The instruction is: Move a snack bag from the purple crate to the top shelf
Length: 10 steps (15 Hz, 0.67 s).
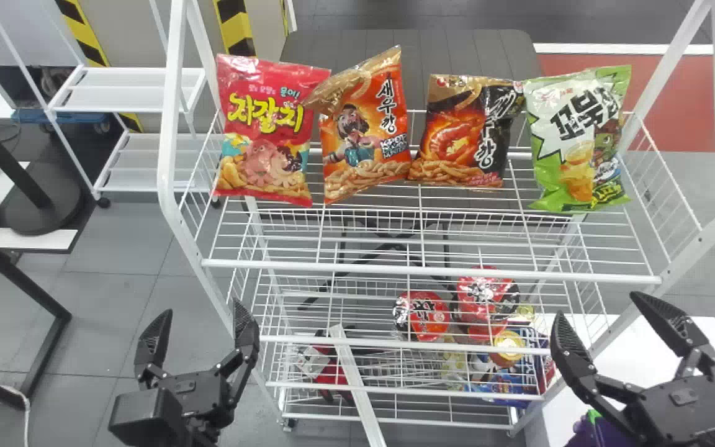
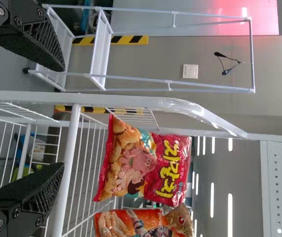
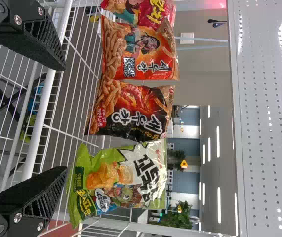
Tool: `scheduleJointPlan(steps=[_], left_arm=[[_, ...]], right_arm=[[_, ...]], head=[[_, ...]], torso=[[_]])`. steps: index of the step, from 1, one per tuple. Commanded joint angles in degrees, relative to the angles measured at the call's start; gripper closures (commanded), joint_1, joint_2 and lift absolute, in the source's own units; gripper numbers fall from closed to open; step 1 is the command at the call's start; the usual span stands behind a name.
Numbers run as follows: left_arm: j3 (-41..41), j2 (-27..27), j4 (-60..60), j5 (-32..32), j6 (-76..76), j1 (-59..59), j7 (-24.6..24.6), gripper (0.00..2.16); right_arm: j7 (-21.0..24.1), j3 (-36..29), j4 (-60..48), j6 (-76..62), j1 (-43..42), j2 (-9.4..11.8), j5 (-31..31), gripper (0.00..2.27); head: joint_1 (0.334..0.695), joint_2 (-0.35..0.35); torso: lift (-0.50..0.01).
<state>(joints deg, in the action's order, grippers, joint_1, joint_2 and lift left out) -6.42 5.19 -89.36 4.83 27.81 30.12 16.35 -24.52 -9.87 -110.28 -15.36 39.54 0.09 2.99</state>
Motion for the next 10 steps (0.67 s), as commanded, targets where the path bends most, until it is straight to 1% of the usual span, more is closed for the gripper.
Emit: scheduleJointPlan(steps=[1, 10], left_arm=[[0.0, 0.0, -0.03, 0.0, 0.0, 0.02, 0.0, 0.15], [0.0, 0.0, 0.33, 0.09, 0.0, 0.02, 0.26, 0.15]], right_arm=[[0.0, 0.03, -0.02, 0.03, 0.01, -0.14, 0.0, 0.11], [-0.09, 0.03, 0.25, 0.03, 0.01, -0.14, 0.09, 0.11]], head=[[0.695, 0.036], [0.695, 0.039]], torso=[[0.0], [0.0]])
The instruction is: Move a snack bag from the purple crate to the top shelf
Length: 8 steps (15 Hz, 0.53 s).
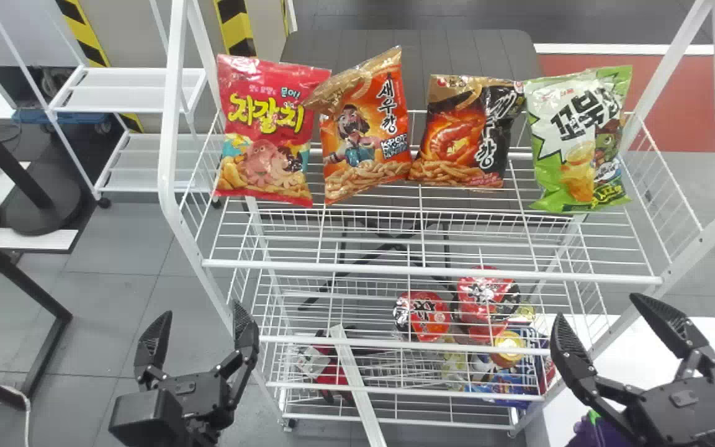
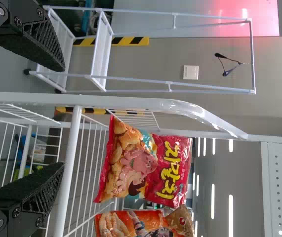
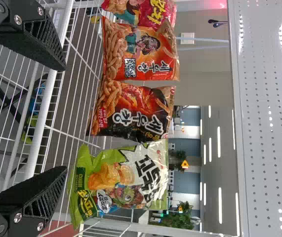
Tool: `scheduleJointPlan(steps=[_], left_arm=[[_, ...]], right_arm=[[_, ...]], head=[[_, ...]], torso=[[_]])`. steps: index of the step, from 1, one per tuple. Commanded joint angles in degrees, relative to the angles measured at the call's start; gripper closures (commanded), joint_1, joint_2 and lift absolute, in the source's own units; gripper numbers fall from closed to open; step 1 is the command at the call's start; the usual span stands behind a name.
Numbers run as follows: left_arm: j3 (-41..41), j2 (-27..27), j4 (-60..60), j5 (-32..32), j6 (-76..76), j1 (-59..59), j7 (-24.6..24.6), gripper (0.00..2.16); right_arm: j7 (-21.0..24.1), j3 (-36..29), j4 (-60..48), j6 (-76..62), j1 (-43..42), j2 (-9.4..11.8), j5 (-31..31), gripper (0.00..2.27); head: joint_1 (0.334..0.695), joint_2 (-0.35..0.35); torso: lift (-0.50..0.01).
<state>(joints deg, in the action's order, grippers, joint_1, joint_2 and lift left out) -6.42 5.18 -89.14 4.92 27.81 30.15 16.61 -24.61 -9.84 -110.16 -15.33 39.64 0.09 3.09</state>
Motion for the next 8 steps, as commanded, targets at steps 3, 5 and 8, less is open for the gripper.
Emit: scheduleJointPlan(steps=[3, 5, 8], left_arm=[[0.0, -0.08, 0.29, 0.01, 0.0, 0.0, 0.0, 0.15], [0.0, -0.08, 0.46, 0.01, 0.0, 0.0, 0.0, 0.15], [0.0, -0.08, 0.46, 0.01, -0.17, -0.09, 0.0, 0.15]], right_arm=[[0.0, 0.0, 0.3, 0.0, -0.09, -0.14, 0.08, 0.11], [-0.09, 0.0, 0.38, -0.18, -0.09, -0.14, 0.17, 0.11], [-0.79, -0.09, 0.38, -0.18, -0.09, -0.14, 0.78, 0.11]], head=[[0.695, 0.039], [0.695, 0.039], [0.695, 0.039]], torso=[[0.0], [0.0], [0.0]])
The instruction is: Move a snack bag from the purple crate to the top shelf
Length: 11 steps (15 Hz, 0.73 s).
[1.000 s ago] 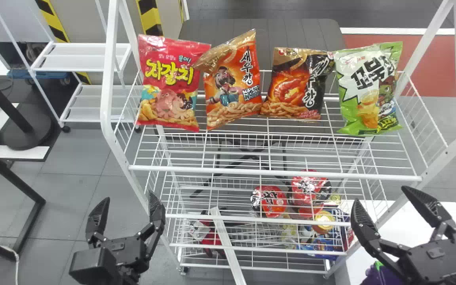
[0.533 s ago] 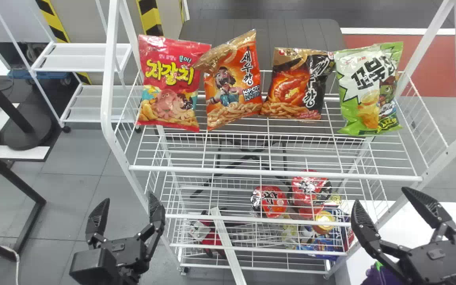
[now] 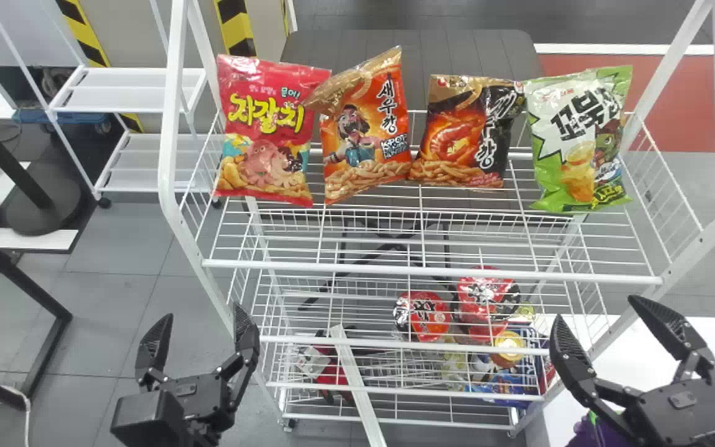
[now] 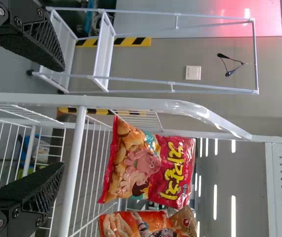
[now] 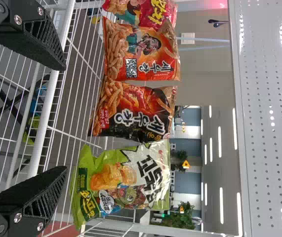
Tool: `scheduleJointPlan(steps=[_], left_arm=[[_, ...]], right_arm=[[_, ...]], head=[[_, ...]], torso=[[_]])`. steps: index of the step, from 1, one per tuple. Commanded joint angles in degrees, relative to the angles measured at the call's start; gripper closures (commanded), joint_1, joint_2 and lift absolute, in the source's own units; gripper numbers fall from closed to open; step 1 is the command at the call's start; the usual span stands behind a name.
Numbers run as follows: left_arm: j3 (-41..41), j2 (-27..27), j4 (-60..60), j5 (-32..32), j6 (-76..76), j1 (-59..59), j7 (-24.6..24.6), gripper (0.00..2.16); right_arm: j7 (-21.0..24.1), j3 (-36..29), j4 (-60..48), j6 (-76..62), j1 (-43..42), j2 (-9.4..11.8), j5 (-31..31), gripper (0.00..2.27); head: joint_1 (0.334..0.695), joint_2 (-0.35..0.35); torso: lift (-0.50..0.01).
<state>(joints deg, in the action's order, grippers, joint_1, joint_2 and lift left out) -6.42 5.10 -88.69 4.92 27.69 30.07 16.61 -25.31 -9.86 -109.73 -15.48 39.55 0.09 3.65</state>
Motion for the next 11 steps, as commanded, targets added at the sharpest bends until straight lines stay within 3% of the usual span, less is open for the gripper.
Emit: scheduleJointPlan(steps=[1, 11], left_arm=[[0.0, 0.0, 0.01, 0.0, -0.05, -0.01, 0.0, 0.15], [0.0, 0.0, -0.26, -0.09, -0.05, 0.07, 0.09, 0.15]], right_arm=[[-0.09, -0.07, 0.04, 0.15, -0.08, -0.14, 0.4, 0.11], [-0.09, -0.07, 0.65, -0.38, -0.17, -0.14, 0.4, 0.11]], head=[[0.695, 0.041], [0.695, 0.039]], torso=[[0.0], [0.0]])
